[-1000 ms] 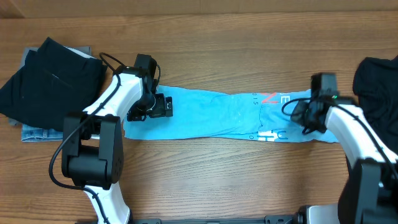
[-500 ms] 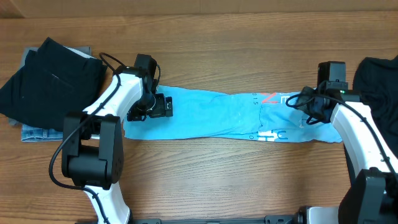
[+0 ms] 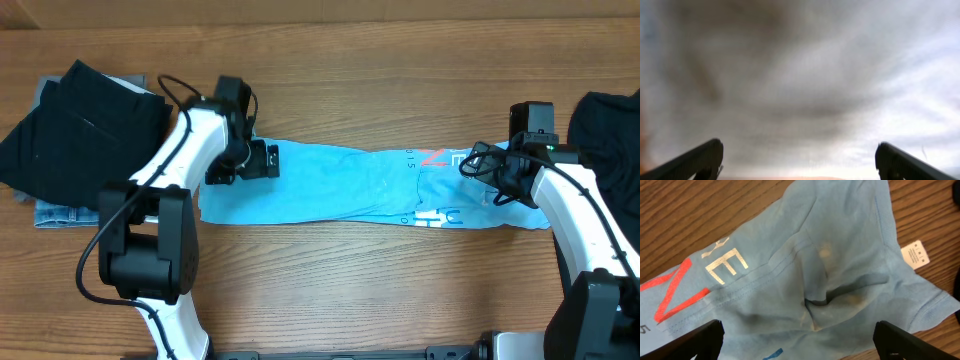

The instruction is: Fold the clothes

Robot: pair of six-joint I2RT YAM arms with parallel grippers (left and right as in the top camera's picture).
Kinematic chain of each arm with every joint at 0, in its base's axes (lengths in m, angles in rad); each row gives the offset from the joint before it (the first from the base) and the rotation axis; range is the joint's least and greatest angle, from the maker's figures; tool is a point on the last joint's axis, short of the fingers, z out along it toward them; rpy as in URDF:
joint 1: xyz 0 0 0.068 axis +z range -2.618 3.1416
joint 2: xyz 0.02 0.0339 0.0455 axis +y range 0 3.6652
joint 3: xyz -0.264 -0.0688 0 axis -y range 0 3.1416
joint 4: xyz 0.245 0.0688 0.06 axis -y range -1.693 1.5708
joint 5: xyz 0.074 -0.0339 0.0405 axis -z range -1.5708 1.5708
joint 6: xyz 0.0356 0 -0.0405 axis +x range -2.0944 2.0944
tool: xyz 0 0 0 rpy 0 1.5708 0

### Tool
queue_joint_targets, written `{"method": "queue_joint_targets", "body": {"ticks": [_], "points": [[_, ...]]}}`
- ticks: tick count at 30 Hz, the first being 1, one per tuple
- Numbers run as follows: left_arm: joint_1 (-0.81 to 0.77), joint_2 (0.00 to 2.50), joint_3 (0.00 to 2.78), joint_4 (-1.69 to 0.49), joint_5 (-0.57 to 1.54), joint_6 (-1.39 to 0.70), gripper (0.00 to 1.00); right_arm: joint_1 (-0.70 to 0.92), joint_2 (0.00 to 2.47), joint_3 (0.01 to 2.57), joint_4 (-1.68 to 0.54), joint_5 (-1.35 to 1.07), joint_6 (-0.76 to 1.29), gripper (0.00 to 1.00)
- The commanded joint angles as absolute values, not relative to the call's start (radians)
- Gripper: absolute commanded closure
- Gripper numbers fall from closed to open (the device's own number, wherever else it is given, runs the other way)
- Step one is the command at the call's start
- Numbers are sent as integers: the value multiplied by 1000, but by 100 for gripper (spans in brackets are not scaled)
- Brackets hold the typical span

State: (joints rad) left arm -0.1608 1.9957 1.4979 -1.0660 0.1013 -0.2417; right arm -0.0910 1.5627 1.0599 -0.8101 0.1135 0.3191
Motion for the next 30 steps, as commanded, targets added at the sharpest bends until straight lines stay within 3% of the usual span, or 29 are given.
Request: {"method": "queue_joint_targets", "body": {"ticks": [1, 6, 10, 12, 14, 18, 20, 26, 30], "points": [[-129, 1972, 1780, -1261, 67, -183, 0, -94, 1560, 1058, -803, 138, 309, 0], [-105, 1972, 2054, -1423, 119, -191, 0, -94, 1560, 1058, -798, 138, 309, 0], [-106, 1973, 2083, -1485, 123, -139, 2, -94, 1560, 1058, -799, 138, 309, 0], [-107, 1975, 2066, -1518, 124, -83, 32, -94, 1560, 1058, -798, 138, 309, 0], [-112, 1975, 2043, -1549, 118, -74, 44, -94, 1560, 1058, -799, 138, 309, 0], [-127, 1975, 1964, -1575, 94, -93, 40, -94, 1560, 1058, -798, 138, 309, 0], [-141, 1975, 1912, -1574, 82, -93, 33, -94, 1560, 1058, -798, 138, 309, 0], [-231, 1974, 1743, -1570, -262, -165, 37, -94, 1560, 1058, -798, 138, 309, 0], [-290, 1967, 1723, -1560, -265, -236, 43, -94, 1560, 1058, -798, 138, 309, 0]]}}
